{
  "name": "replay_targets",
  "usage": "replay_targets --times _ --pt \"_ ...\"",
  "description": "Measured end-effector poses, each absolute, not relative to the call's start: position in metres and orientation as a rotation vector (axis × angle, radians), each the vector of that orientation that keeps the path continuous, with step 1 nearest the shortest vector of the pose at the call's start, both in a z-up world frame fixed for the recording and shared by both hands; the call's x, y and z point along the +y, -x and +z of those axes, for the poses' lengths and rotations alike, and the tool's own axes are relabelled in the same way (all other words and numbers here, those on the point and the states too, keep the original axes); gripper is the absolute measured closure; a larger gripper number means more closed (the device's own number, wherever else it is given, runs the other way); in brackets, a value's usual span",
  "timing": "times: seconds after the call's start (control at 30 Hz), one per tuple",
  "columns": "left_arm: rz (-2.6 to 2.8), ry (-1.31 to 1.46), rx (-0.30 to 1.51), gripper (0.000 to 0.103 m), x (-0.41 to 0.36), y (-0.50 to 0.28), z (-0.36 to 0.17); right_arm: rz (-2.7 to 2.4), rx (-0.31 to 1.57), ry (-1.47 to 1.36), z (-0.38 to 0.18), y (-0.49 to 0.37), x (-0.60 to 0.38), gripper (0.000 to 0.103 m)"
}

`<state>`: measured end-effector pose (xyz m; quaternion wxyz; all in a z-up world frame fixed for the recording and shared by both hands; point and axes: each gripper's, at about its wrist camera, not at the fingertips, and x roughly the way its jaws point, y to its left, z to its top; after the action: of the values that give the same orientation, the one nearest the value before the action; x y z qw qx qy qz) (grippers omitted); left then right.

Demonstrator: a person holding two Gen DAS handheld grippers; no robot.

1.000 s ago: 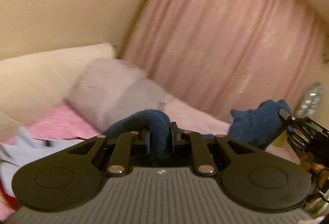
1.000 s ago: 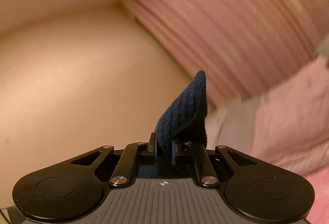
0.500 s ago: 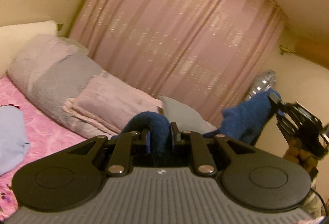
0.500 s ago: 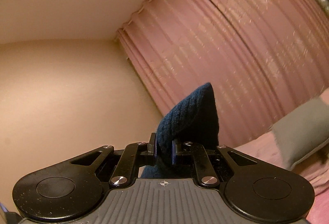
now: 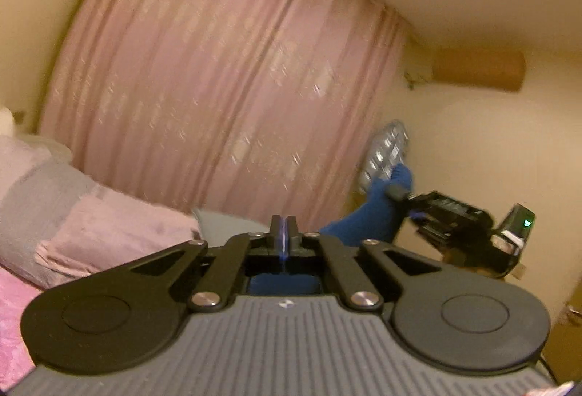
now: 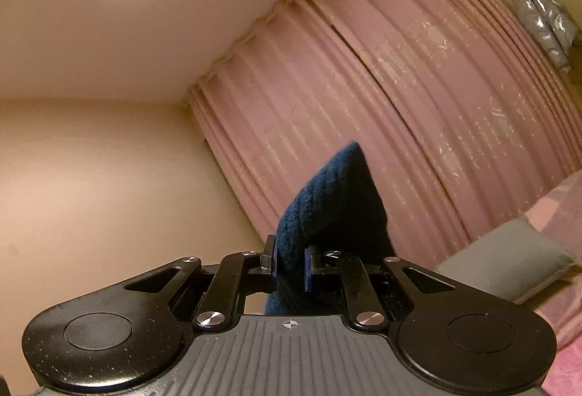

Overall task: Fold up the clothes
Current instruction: 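Grasp the navy sweater with the left gripper while the right gripper grasps it too, then lift and drop the navy sweater onto open bed space, opening both grippers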

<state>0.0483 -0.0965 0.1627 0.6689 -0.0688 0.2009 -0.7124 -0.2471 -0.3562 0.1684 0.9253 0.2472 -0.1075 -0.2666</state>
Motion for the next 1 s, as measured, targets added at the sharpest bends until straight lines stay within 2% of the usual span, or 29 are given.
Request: replay_targets --times 0.03,0.07,0.1,0.2,0.3,0.47,0.6,0.83,1.0 --pt "-1.605 0.103 0.488 0.088 -0.107 -0.047 0.156 -0.578 -0.128 -0.494 0.168 0.246 -0.352 0.070" --pt "-1.591 0.051 0.533 0.085 -0.116 -0.048 0.145 -0.643 -0.044 -0.483 0.162 0.245 -0.348 0.021" --pt "-1.577 0.009 0.589 0.082 -0.123 -0.051 0.129 -0.726 0.027 -0.474 0.153 0.246 -0.342 0.000" --pt "-1.530 -0.110 0.795 0.080 -0.133 -0.067 0.069 -0.910 0.212 -0.512 0.101 0.261 -0.321 0.000" --pt "-1.387 -0.282 1.009 0.080 -0.129 -0.082 -0.007 -1.005 0.347 -0.700 0.033 0.279 -0.296 0.000" --pt "-1.258 -0.577 1.154 0.080 -0.103 -0.102 -0.096 -1.170 0.561 -0.934 -0.062 0.294 -0.218 0.000" --pt "-1.294 -0.687 1.172 0.080 -0.093 -0.107 -0.113 -1.205 0.654 -0.981 -0.090 0.282 -0.156 0.000" --pt "-1.445 -0.837 0.918 0.071 -0.091 -0.069 -0.097 -1.237 0.763 -0.975 -0.102 0.227 -0.114 0.000" --pt "-1.469 -0.871 0.906 0.071 -0.083 -0.057 -0.097 -1.239 0.809 -0.961 -0.112 0.213 -0.102 0.000"
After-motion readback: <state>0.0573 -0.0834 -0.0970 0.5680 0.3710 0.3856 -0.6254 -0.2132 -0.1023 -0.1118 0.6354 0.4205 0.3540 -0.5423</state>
